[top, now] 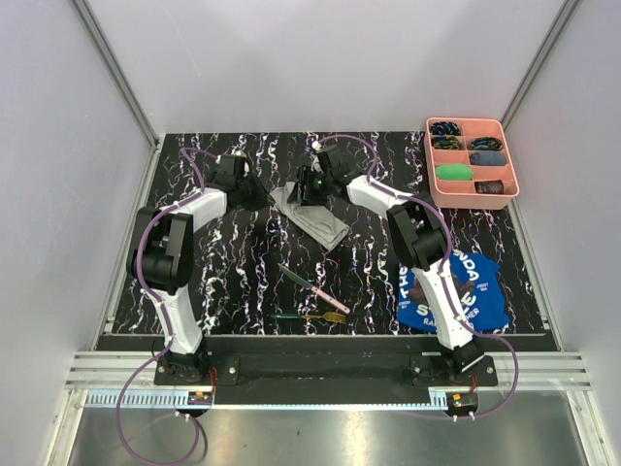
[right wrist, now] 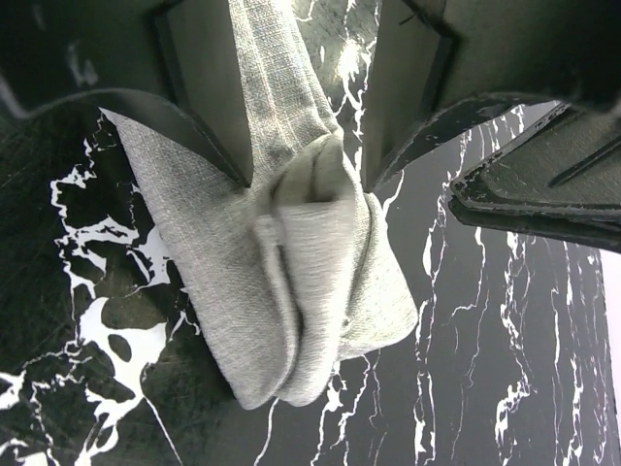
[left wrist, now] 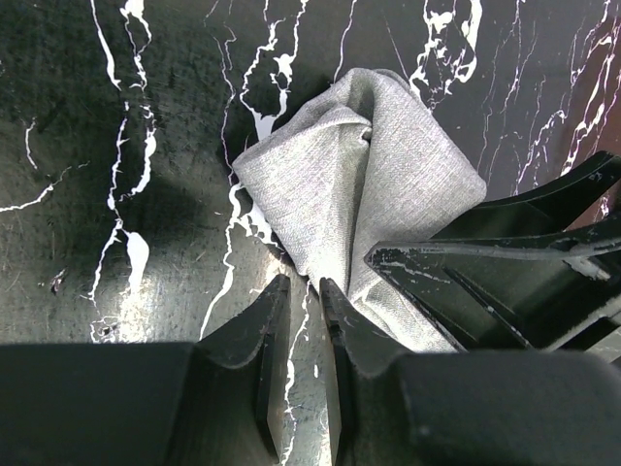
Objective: Fold the napkin into a case and place the utensils inside
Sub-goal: Fold the 2/3-rectangle-folded napkin at the center of the board.
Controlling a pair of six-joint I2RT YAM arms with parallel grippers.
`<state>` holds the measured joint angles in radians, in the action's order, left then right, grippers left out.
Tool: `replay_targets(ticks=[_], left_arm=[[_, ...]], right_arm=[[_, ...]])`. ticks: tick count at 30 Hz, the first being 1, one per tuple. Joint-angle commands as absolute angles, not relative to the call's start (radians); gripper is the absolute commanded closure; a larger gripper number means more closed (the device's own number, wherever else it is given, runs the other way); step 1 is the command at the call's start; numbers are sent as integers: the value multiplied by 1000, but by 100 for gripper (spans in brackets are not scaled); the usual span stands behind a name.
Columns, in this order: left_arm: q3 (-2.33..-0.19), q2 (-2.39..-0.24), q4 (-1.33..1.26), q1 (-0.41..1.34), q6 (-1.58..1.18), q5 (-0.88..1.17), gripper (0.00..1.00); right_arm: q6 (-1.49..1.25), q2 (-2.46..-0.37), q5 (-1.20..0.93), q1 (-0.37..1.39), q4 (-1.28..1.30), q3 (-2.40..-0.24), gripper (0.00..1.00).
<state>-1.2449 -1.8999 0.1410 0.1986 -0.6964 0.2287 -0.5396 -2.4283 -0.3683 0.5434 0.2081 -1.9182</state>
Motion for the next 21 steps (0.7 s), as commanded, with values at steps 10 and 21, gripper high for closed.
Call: replay_targets(ticks=[10, 21], left_arm=[[-1296, -1907, 127, 209, -657, 229, 78], [-1399, -1959, 189, 258, -591, 156, 65]], right_arm=[[-428, -2381, -319, 535, 284, -2017, 36], [-426, -2408, -345, 517, 299, -2082, 39]])
